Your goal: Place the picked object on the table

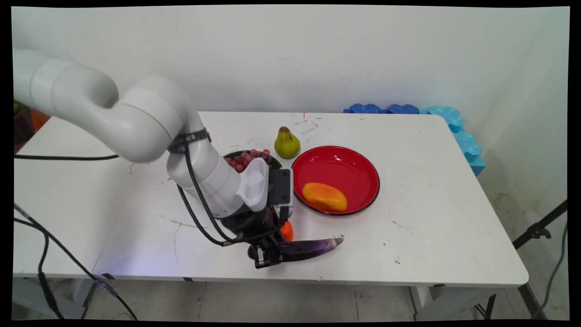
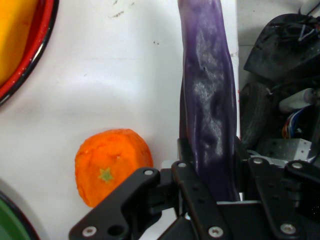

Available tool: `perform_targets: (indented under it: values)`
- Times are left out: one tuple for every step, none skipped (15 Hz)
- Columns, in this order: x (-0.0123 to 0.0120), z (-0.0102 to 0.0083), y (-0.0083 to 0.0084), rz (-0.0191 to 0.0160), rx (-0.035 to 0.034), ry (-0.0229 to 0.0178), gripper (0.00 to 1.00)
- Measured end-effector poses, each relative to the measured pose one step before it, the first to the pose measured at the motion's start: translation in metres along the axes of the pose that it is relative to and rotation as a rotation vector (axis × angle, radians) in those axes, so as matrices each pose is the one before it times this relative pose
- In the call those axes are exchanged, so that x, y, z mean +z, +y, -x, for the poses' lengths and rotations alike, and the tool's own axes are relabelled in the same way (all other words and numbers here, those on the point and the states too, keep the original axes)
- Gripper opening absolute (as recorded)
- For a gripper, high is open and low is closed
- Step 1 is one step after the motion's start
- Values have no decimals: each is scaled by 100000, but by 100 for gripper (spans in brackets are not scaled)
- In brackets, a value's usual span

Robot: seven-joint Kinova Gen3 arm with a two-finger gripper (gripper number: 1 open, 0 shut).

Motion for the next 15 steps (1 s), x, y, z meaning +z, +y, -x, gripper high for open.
perform_targets:
  values:
    - [432,80,12,-469,467,190,0]
    - [341,53,14,-296,277,175,0]
    - [348,69,46,-238,321,187,0]
    - [310,71,43,-213,272,167,0]
    - [240,69,41,-155,178,117,0]
    - [254,77,46,-154,204,99,0]
    - [214,64,37,-161,151,101,0]
    - [188,52,34,-154,124,121,100]
    - [135,28,18,-160,209,162,100]
    - [84,13,12,-78,112,112,100]
    - [108,-17,10,-70,73,237,100]
    - [57,-21,6,-42,50,169,100]
    - [26,-86,10,-55,116,503,100]
    - [1,-64,1,-7,121,303,100]
    - [-125,-188,-39,-150,573,732,100]
